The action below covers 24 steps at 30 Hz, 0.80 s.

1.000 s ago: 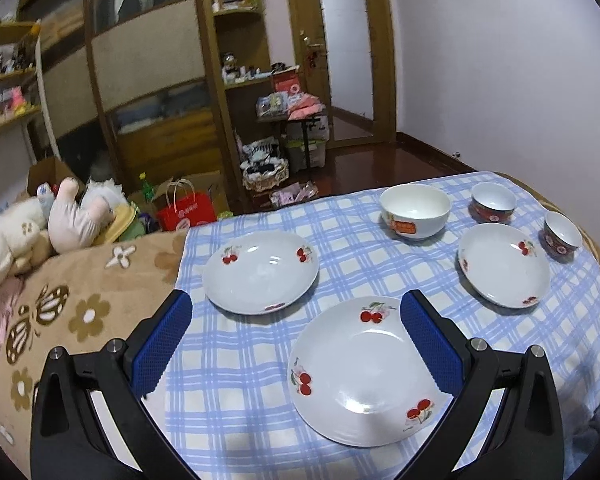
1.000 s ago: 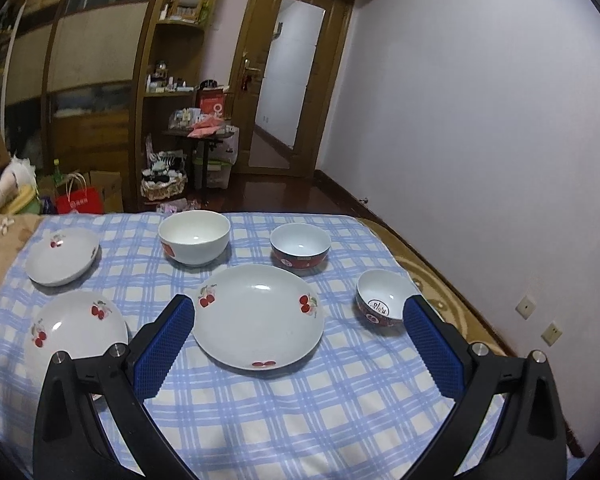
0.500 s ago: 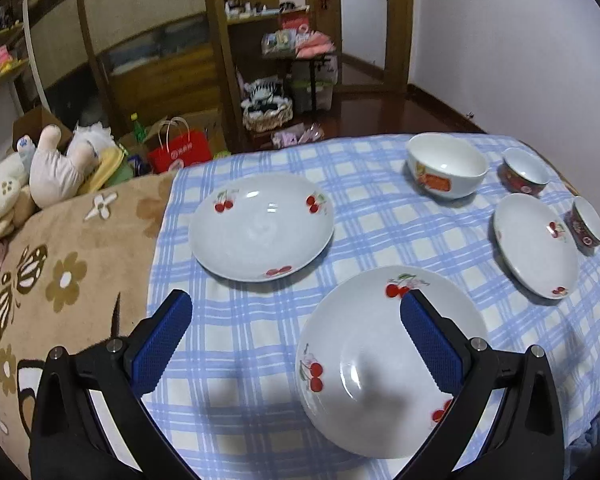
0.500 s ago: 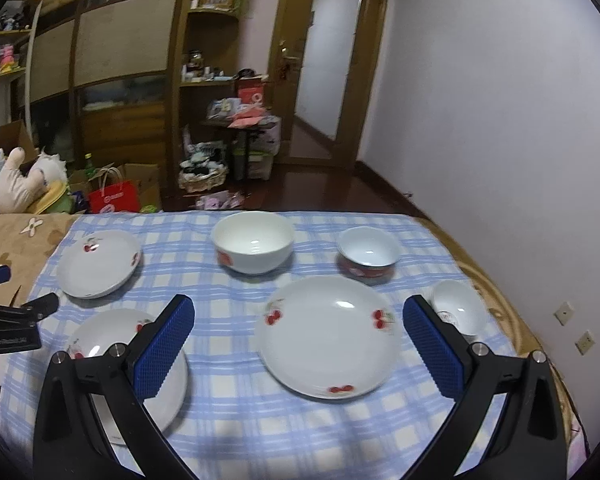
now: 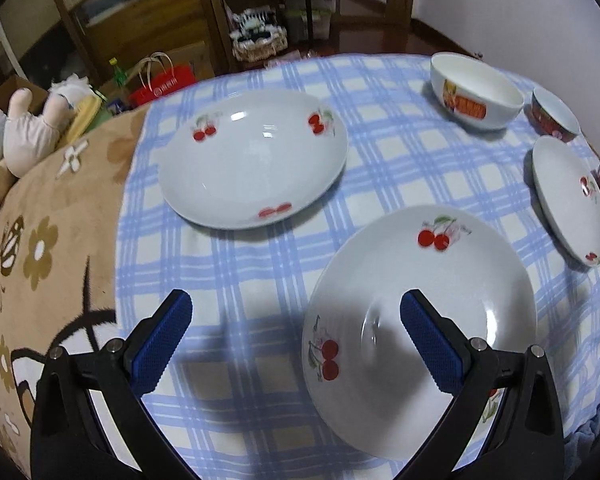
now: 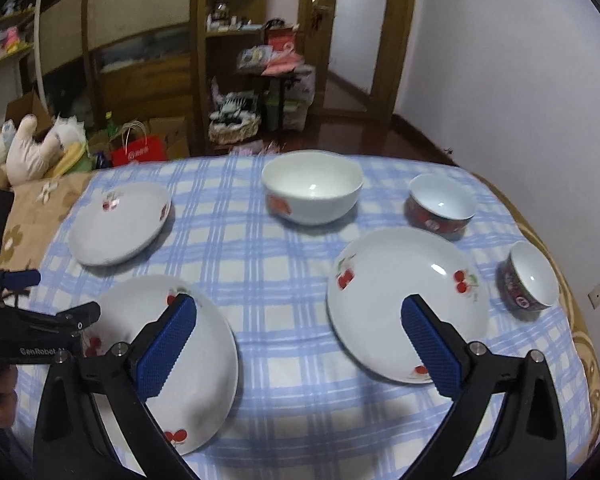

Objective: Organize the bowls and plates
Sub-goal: 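Close the left tool on one rim of the cherry plate while the right tool grips the opposite rim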

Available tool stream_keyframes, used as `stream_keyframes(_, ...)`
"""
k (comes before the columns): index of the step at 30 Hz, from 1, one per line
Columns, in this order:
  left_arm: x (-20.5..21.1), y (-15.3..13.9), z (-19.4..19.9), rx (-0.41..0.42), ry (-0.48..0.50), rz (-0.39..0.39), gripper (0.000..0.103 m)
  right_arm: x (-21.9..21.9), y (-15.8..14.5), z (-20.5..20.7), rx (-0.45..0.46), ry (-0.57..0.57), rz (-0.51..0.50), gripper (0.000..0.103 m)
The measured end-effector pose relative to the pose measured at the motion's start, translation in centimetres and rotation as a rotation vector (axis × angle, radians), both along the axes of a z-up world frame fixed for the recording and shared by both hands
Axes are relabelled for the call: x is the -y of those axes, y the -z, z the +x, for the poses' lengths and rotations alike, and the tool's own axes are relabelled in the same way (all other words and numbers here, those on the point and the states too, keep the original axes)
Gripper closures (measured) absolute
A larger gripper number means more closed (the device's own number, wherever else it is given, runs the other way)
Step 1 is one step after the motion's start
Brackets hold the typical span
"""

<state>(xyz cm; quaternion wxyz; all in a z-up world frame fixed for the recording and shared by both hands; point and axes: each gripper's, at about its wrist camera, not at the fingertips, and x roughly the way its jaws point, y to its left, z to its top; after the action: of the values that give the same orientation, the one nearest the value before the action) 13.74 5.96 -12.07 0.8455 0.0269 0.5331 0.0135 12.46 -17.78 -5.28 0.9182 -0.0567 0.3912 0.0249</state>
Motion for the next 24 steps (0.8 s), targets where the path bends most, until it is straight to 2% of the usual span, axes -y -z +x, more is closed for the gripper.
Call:
stream_keyframes(4,0.1,1.0,-0.2,-0.034,0.026,-0.006,0.001,-0.6,1.3,0.3,-0.035,-0.021,-0.002,0.0)
stream_keyframes(8,0.3,1.9,-0.1,-0.077,0.042,-0.009,0.001,-1.0,2.8,0.8,-0.087,-0.04,0.019,0.009)
stream_keyframes(9,0.4,2.1,0.0,-0.093,0.043,-0.016,0.004,-1.1,3.1,0.8,-0.096,-0.044,0.02,0.011)
stream_keyframes(10,0.3,2.3,0.0,-0.105,0.044,-0.024,0.012,-1.2,3.6,0.9,-0.111,-0.055,0.022,0.019)
stream_keyframes(11,0.2,2.6,0.1,-0.121,0.042,-0.029,0.013,-1.3,4.1,1.0,-0.131,-0.066,0.025,0.028)
stream_keyframes(13,0.0,3.0,0.1,-0.135,0.032,-0.042,0.013,-1.4,5.2,1.3,-0.186,-0.084,0.037,0.035)
stream_keyframes(15,-0.2,3.1,0.2,-0.141,0.028,-0.056,0.015,-1.4,6.2,1.5,-0.222,-0.093,0.06,0.037)
stream_keyframes(16,-0.2,3.2,0.2,-0.146,0.027,-0.064,0.02,-1.4,6.5,1.6,-0.232,-0.097,0.065,0.038)
stream_keyframes(17,-0.2,3.5,0.3,-0.154,0.025,-0.079,0.024,-1.5,6.8,1.7,-0.239,-0.099,0.068,0.045)
stream_keyframes(18,-0.3,3.7,0.4,-0.165,0.025,-0.093,0.034,-1.5,7.0,1.7,-0.256,-0.104,0.08,0.05)
stream_keyframes(19,-0.3,4.3,0.4,-0.187,0.023,-0.111,0.055,-1.4,7.2,1.9,-0.288,-0.115,0.116,0.062)
stream_keyframes(20,-0.4,4.7,0.5,-0.203,0.024,-0.124,0.059,-1.4,7.5,2.0,-0.316,-0.124,0.152,0.07)
stream_keyframes(22,-0.2,4.5,0.3,-0.187,0.038,-0.139,0.073,-1.4,7.7,1.8,-0.327,-0.128,0.17,0.076)
stream_keyframes(23,-0.1,4.3,0.2,-0.18,0.043,-0.131,0.074,-1.5,7.9,1.8,-0.336,-0.136,0.176,0.089)
stream_keyframes(24,0.0,4.2,0.1,-0.176,0.043,-0.131,0.075,-1.5,7.9,1.7,-0.349,-0.141,0.195,0.093)
